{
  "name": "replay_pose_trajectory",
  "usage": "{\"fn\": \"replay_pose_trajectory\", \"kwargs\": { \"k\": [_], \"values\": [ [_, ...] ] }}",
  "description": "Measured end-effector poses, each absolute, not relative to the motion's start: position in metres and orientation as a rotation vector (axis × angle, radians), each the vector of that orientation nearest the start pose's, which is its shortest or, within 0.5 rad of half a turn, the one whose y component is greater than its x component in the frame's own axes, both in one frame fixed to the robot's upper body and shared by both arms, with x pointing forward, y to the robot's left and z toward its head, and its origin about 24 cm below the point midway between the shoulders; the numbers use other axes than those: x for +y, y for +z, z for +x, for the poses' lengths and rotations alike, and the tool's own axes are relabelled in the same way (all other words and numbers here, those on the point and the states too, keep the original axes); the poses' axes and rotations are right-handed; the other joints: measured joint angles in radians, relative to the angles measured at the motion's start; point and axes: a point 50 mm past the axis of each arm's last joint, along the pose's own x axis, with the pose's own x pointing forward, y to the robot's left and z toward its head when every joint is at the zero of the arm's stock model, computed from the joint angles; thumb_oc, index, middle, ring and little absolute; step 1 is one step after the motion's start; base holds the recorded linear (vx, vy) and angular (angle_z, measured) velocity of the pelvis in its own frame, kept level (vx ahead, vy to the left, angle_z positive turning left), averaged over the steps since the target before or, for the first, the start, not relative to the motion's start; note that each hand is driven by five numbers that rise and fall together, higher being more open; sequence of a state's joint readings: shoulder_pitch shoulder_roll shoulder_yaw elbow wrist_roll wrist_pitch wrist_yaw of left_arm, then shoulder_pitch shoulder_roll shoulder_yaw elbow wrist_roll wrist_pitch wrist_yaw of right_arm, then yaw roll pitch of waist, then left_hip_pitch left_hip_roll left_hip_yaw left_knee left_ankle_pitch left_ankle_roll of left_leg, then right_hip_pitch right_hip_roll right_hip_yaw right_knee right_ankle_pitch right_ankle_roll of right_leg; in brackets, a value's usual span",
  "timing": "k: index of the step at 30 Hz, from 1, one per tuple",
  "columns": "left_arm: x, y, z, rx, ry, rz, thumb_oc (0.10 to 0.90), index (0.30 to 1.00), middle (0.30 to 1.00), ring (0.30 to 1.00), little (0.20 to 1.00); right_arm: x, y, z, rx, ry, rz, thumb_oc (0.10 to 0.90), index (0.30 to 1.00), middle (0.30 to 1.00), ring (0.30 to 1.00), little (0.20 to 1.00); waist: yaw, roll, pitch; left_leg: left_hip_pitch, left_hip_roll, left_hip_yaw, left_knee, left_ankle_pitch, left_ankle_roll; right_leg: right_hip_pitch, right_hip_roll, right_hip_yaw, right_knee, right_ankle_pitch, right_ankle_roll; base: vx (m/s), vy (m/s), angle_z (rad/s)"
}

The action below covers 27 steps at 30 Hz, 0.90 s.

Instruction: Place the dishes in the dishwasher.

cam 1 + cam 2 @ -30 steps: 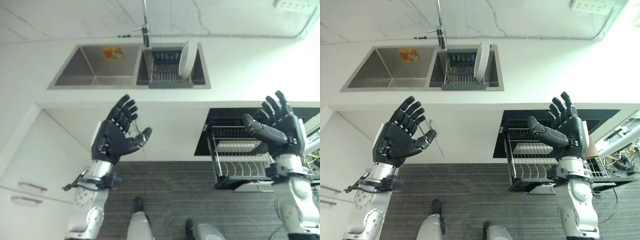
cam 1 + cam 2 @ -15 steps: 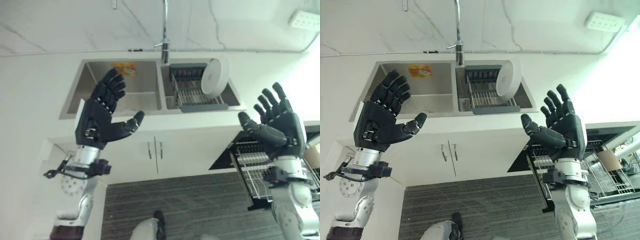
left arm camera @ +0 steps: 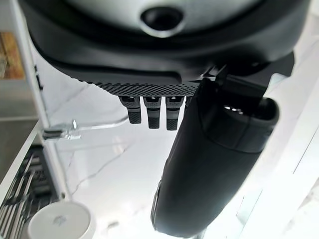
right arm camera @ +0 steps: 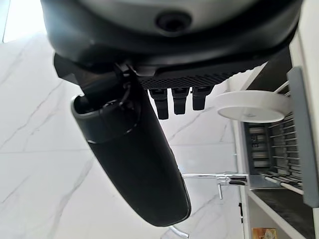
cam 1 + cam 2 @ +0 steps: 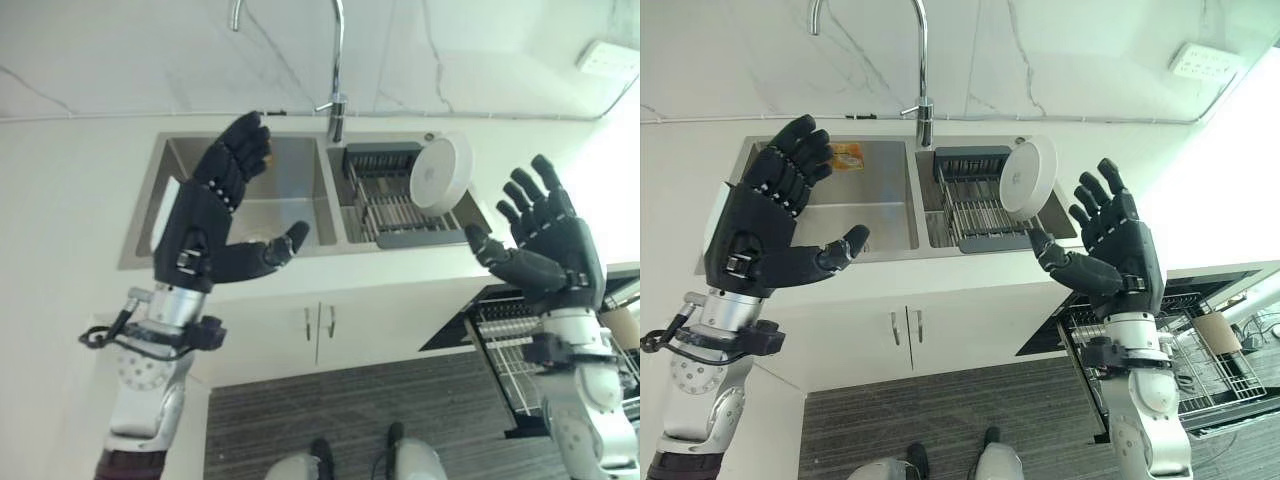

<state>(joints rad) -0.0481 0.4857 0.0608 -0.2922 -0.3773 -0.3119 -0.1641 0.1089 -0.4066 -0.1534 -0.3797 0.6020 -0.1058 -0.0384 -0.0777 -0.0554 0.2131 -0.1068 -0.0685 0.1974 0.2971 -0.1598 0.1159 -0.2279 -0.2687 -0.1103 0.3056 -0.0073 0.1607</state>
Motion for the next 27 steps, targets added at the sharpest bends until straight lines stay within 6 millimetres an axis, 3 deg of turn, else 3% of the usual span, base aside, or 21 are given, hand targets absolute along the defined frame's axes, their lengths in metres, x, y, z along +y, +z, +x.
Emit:
{"fn": "replay_pose_trajectory", "kwargs": {
  "k": [2,4,7,9,10,11,13,15,17,21,24,26,27],
  "values": [
    [0.199,0.167,0.24,-0.623,-0.276,0.139,0.8,0.9,0.9,0.9,0.9,-0.233,0.139,0.221,-0.405,-0.046,0.184,0.8,0.9,0.9,0.9,0.9,-0.006,0.001,0.002,0.0,-0.005,-0.013,0.027,-0.022,0.014,-0.013,-0.026,0.036,-0.015,0.032,0.021,0.23,-0.232,0.18],
    [0.196,0.163,0.24,-0.599,-0.293,0.147,0.8,0.9,0.9,0.9,0.9,-0.232,0.139,0.221,-0.402,-0.05,0.186,0.8,0.9,0.9,0.9,0.9,-0.002,0.001,0.002,0.006,-0.003,-0.021,0.043,-0.036,-0.002,-0.027,-0.044,0.037,-0.032,0.054,0.01,0.2,-0.265,0.16],
    [0.198,0.162,0.241,-0.577,-0.292,0.162,0.8,0.9,0.9,0.9,0.9,-0.232,0.139,0.221,-0.399,-0.054,0.185,0.8,0.9,0.9,0.9,0.9,0.006,-0.007,0.002,0.006,0.014,-0.046,0.063,-0.047,-0.021,-0.006,-0.03,0.033,-0.066,0.058,0.0,0.15,-0.276,0.24],
    [0.199,0.162,0.241,-0.572,-0.286,0.165,0.8,0.9,0.9,0.9,0.9,-0.231,0.139,0.222,-0.399,-0.051,0.186,0.8,0.9,0.9,0.9,0.9,0.014,-0.033,0.0,0.006,0.021,-0.061,0.085,-0.067,-0.056,0.043,-0.011,0.018,-0.106,0.082,-0.02,0.16,-0.295,0.17],
    [0.199,0.162,0.24,-0.574,-0.281,0.155,0.8,0.9,0.9,0.9,0.9,-0.231,0.141,0.224,-0.405,-0.048,0.182,0.8,0.9,0.9,0.9,0.9,0.014,-0.025,0.008,0.003,0.037,-0.069,0.1,-0.078,-0.072,0.049,0.004,0.011,-0.104,0.09,0.003,0.16,-0.278,0.08],
    [0.198,0.16,0.241,-0.554,-0.285,0.151,0.8,0.9,0.9,0.9,0.9,-0.229,0.141,0.231,-0.394,-0.047,0.187,0.8,0.9,0.9,0.9,0.9,0.008,-0.009,0.006,0.003,0.085,-0.083,0.095,-0.079,-0.102,0.048,0.047,-0.013,-0.083,0.066,-0.027,0.14,-0.267,-0.01],
    [0.196,0.162,0.24,-0.558,-0.298,0.157,0.8,0.9,0.9,0.9,0.9,-0.229,0.145,0.235,-0.402,-0.053,0.188,0.8,0.9,0.9,0.9,0.9,0.0,-0.007,0.005,0.007,0.128,-0.098,0.078,-0.075,-0.132,0.047,0.087,-0.036,-0.075,0.049,-0.061,0.12,-0.266,0.05],
    [0.19,0.164,0.241,-0.563,-0.324,0.149,0.8,0.9,0.9,0.9,0.9,-0.233,0.151,0.237,-0.413,-0.048,0.153,0.8,0.9,0.9,0.9,0.9,-0.007,-0.003,0.003,0.026,0.165,-0.094,0.019,-0.043,-0.173,0.049,0.121,-0.058,-0.058,0.02,-0.098,0.1,-0.194,0.15],
    [0.188,0.165,0.241,-0.567,-0.333,0.131,0.8,0.9,0.9,0.9,0.9,-0.237,0.156,0.237,-0.419,-0.038,0.116,0.8,0.9,0.9,0.9,0.9,-0.028,0.002,0.0,0.045,0.183,-0.088,-0.032,-0.002,-0.193,0.052,0.135,-0.087,-0.05,0.0,-0.12,0.1,-0.134,0.29],
    [0.189,0.161,0.239,-0.552,-0.326,0.117,0.8,0.9,0.9,0.9,0.9,-0.244,0.159,0.238,-0.417,-0.036,0.186,0.8,0.9,0.9,0.9,0.9,-0.013,0.021,0.003,0.072,0.207,-0.064,-0.036,0.029,-0.222,0.057,0.157,-0.092,-0.012,-0.039,-0.147,0.03,0.002,0.04],
    [0.183,0.159,0.24,-0.561,-0.349,0.054,0.8,0.9,0.9,0.9,0.9,-0.249,0.153,0.24,-0.409,-0.075,0.24,0.8,0.9,0.9,0.9,0.9,-0.014,0.034,0.003,-0.003,0.23,-0.032,0.034,0.003,-0.228,0.059,0.141,-0.1,-0.012,-0.054,-0.152,0.01,0.095,0.17],
    [0.181,0.16,0.239,-0.568,-0.372,0.051,0.8,0.9,0.9,0.9,0.9,-0.25,0.147,0.241,-0.368,-0.089,0.239,0.8,0.9,0.9,0.9,0.9,-0.017,0.051,0.003,-0.034,0.275,0.02,0.027,0.011,-0.215,0.058,0.136,-0.12,0.008,-0.071,-0.152,-0.01,0.118,0.12],
    [0.181,0.16,0.239,-0.57,-0.373,0.052,0.8,0.9,0.9,0.9,0.9,-0.25,0.146,0.241,-0.358,-0.089,0.237,0.8,0.9,0.9,0.9,0.9,-0.017,0.058,0.003,-0.033,0.284,0.015,0.027,0.013,-0.209,0.058,0.134,-0.116,0.017,-0.079,-0.148,0.01,0.183,-0.01]
  ]
}}
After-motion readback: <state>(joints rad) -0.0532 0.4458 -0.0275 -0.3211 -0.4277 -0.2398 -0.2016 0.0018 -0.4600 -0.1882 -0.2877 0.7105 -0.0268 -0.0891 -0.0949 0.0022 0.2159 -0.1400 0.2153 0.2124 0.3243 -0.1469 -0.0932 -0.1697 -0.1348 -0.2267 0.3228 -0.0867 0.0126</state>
